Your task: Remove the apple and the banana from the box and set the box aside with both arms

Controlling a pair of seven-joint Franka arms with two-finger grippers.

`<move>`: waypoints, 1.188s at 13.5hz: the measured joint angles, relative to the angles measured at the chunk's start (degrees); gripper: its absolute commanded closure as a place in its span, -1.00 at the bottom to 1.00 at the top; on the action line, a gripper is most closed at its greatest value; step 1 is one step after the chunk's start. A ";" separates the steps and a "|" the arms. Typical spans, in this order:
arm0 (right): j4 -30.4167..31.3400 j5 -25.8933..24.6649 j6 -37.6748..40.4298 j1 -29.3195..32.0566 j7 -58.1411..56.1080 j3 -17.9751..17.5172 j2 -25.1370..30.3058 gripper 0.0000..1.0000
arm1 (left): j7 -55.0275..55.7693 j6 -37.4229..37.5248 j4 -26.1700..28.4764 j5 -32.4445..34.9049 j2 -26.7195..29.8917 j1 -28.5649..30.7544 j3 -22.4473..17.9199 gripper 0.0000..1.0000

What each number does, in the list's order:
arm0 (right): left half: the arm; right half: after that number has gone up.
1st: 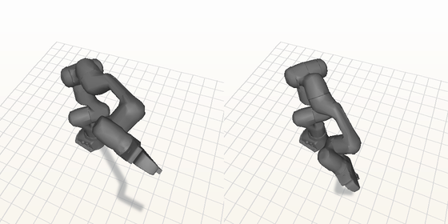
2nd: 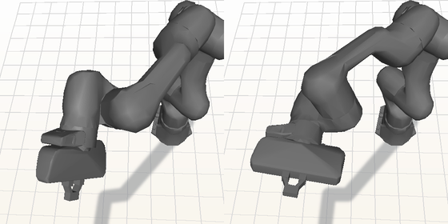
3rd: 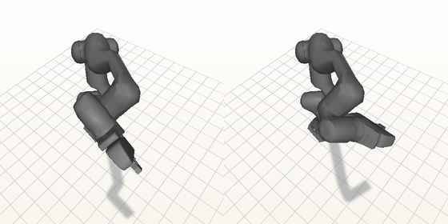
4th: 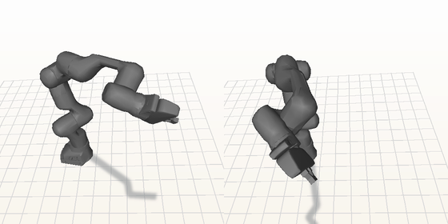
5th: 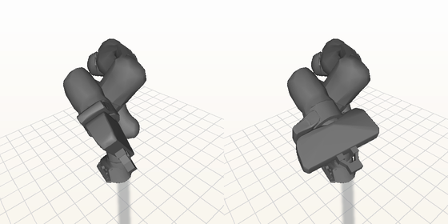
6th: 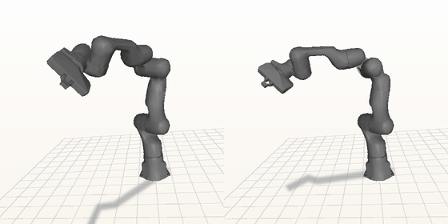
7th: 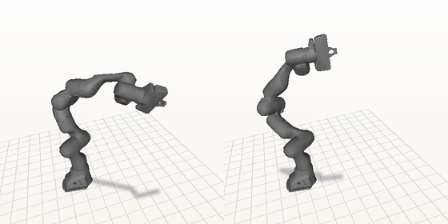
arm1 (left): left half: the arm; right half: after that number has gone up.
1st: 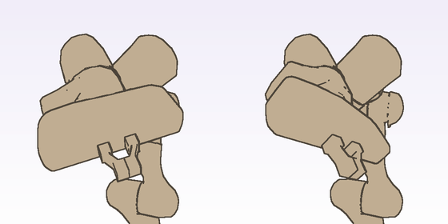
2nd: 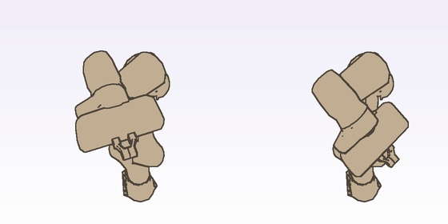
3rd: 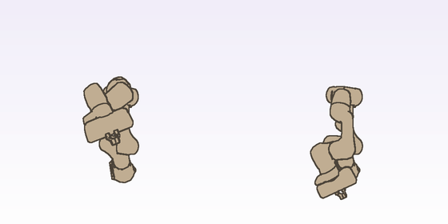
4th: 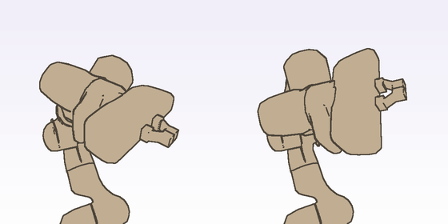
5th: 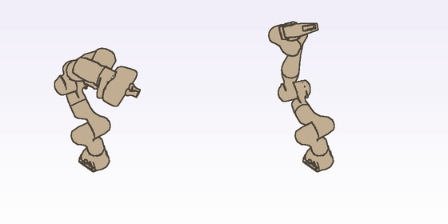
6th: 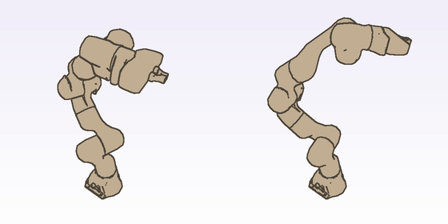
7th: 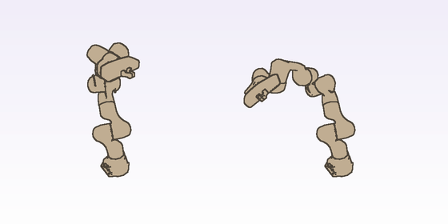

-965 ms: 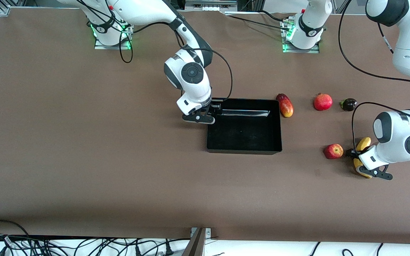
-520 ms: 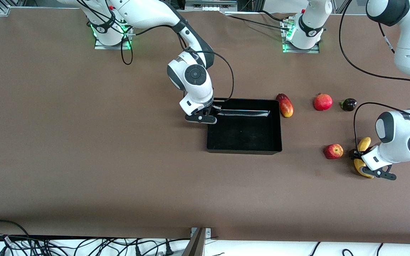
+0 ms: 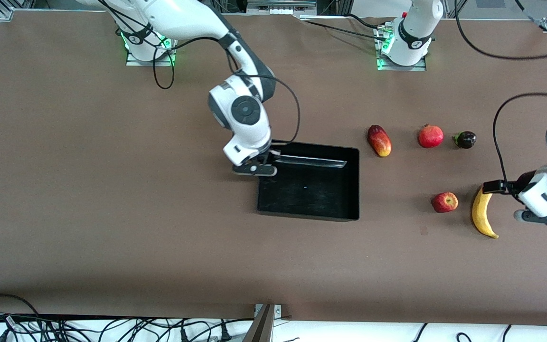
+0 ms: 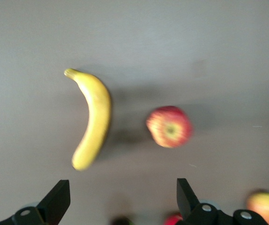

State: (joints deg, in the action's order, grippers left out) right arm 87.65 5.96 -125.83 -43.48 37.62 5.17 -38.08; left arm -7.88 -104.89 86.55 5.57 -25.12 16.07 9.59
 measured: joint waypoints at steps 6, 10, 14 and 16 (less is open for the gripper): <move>10.02 0.01 7.29 4.74 -23.44 12.76 10.21 1.00 | 10.55 4.47 3.39 -1.60 13.42 -8.33 0.18 -1.00; 25.65 0.14 -2.95 4.81 -36.91 22.78 15.73 1.00 | 14.04 7.83 6.04 -1.88 20.77 -10.10 0.15 -1.00; 35.38 4.91 -8.60 6.78 -49.12 29.87 18.97 1.00 | 14.15 12.02 7.85 -3.13 26.77 -10.06 -0.15 -1.00; 37.25 8.09 -8.64 9.58 -53.82 30.26 19.35 1.00 | 14.29 12.19 9.28 -4.58 28.74 -10.07 -0.44 -1.00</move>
State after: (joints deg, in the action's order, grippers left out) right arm 124.90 14.06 -134.48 -33.90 -16.20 35.43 -18.73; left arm 6.41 -92.70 95.84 0.99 3.62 5.99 9.14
